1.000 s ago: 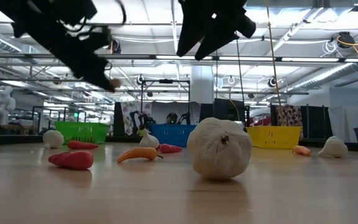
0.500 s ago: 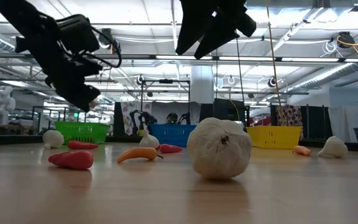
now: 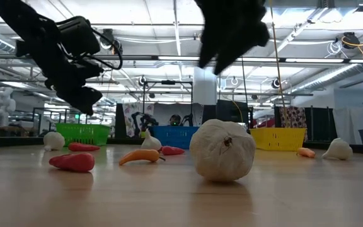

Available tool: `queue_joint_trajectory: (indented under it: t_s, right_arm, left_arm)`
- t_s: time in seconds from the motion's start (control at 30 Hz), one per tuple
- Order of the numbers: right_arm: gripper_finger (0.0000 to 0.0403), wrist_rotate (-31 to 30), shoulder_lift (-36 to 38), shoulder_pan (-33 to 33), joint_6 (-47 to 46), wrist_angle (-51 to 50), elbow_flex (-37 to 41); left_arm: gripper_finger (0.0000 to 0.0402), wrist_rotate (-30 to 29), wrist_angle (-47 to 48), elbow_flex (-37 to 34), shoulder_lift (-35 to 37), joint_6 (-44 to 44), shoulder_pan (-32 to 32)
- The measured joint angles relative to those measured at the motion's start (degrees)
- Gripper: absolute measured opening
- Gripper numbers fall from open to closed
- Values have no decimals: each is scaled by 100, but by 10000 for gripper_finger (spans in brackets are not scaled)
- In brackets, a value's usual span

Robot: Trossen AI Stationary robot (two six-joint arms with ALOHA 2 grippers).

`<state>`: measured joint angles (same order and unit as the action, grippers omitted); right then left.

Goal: Sort produce into baskets
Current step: Put the green mushroom into the green bin

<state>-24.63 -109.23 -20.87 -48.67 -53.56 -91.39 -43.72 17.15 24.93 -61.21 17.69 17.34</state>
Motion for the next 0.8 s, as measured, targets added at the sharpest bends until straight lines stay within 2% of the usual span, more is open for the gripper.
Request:
queue_joint_trajectory:
  t_s: [0.13, 0.3, 0.47, 0.57, 0.67, 0.8]
  right_arm:
    - [228, 751, 0, -125, -542, -1079, 0]
    - [228, 1558, 3, -556, -1425, -2348, 0]
    - [228, 2152, 7, -1148, -2455, -2555, 0]
    - [228, 2618, 7, -1536, -3018, -2412, 0]
    - [228, 2972, 7, -1937, -2897, -2280, 0]
    - [228, 2939, 7, -2381, -1343, -2275, 0]
  left_arm:
    - [155, 375, -313, 13, 0, -51, -23]
    - [156, 1665, -1235, 26, 0, -498, -109]
    - [156, 3376, -2149, 26, 0, -769, -319]
    - [156, 3936, -2743, -4, 0, -1016, -565]
    - [156, 3971, -3143, -20, 0, -1249, -863]
    - [156, 3977, -3512, -22, 0, -1534, -1179]
